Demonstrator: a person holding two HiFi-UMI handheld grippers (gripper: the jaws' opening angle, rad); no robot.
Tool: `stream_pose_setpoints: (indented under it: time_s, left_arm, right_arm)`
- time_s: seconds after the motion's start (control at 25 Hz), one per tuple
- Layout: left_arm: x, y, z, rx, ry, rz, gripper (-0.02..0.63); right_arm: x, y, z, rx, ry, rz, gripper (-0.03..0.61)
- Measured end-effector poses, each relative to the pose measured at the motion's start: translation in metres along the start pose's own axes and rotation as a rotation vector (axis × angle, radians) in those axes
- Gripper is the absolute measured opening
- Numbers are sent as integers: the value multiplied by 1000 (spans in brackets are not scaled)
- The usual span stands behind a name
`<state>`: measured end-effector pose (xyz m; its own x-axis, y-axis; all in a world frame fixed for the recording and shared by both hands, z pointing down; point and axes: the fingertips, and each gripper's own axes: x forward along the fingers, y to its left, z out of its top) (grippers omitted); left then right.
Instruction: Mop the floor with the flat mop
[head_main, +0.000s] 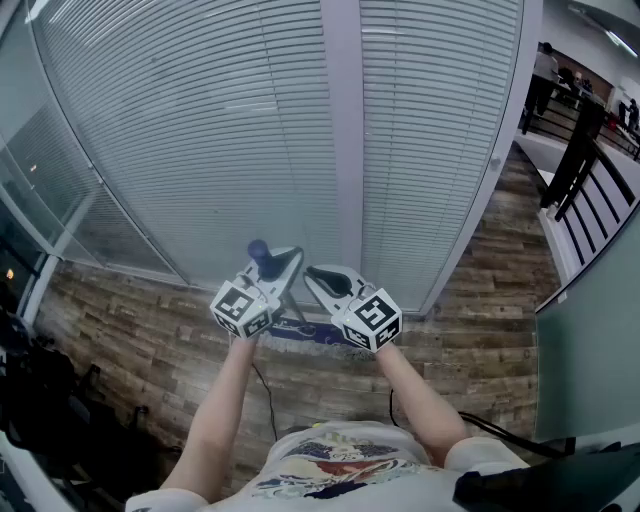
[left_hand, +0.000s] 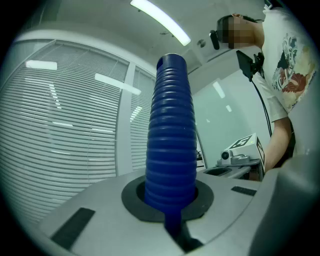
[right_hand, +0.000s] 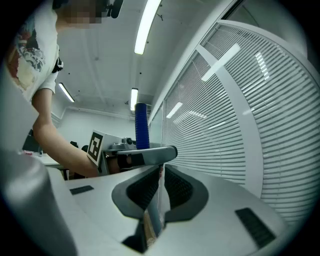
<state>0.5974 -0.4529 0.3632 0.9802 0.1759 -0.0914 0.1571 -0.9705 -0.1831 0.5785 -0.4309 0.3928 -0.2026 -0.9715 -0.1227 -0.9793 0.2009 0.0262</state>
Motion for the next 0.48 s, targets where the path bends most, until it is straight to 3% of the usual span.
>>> stream_pose_setpoints:
  time_s: [0.28, 0.48]
  left_arm:
    - [-3, -1, -1, -9, 5, 5, 12]
    - [-6, 4, 1, -15, 8, 13, 12]
  right_arm:
    - [-1, 6, -13, 4, 24, 9, 49]
    - [9, 21, -26, 23, 63, 92, 51]
